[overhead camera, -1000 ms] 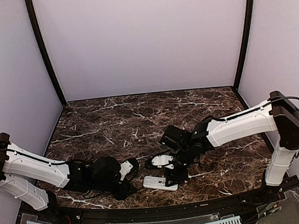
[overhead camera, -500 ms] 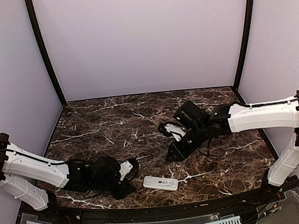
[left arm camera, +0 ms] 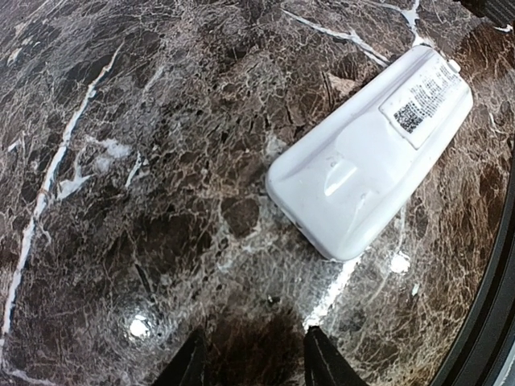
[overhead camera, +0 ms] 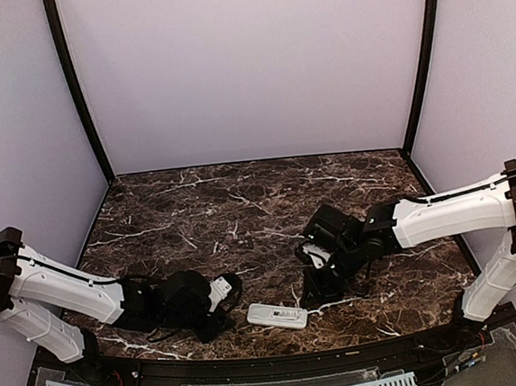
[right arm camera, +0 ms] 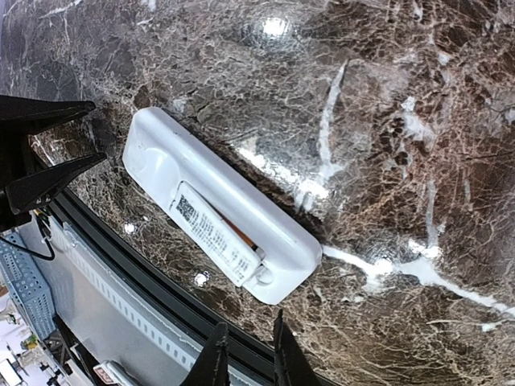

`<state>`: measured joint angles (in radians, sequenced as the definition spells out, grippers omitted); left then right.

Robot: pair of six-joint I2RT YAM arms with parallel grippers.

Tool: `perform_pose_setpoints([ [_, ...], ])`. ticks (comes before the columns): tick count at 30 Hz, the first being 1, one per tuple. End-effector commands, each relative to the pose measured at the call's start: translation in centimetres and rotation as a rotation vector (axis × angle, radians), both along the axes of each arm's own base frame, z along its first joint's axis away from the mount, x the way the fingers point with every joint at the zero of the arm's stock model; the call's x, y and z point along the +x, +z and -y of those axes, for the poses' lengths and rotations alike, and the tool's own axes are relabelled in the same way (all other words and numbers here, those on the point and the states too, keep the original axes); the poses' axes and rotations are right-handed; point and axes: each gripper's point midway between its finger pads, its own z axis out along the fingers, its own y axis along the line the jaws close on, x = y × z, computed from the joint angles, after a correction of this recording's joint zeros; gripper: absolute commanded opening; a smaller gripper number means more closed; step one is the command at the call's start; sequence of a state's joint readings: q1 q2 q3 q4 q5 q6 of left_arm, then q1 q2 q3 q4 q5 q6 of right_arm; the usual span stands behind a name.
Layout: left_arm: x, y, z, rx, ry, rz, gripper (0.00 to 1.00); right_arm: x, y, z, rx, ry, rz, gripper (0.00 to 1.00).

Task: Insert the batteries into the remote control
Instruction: Press the battery cover on the remote control.

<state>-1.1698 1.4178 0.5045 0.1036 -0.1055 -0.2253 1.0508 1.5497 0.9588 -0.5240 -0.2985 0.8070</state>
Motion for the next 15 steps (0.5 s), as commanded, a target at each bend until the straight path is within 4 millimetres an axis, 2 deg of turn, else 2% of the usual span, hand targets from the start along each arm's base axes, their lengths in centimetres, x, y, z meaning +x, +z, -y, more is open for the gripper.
perform_pose_setpoints([
  [1, 0.5, 0.4, 0.8, -0.007, -0.021, 0.035, 0.4, -0.5, -0.7, -0.2, -0.006, -0.038, -0.053, 0.17],
  [8, 0.4, 0.3, 0.9, -0.007, -0.026, 0.034, 0.39, -0.8, -1.7, -1.0, 0.003, -0.021, -0.088, 0.12],
  [15, 0.4, 0.0, 1.0, 0.004, -0.037, 0.032, 0.39, -0.8, -2.4, -1.2, -0.006, -0.006, -0.096, 0.11],
])
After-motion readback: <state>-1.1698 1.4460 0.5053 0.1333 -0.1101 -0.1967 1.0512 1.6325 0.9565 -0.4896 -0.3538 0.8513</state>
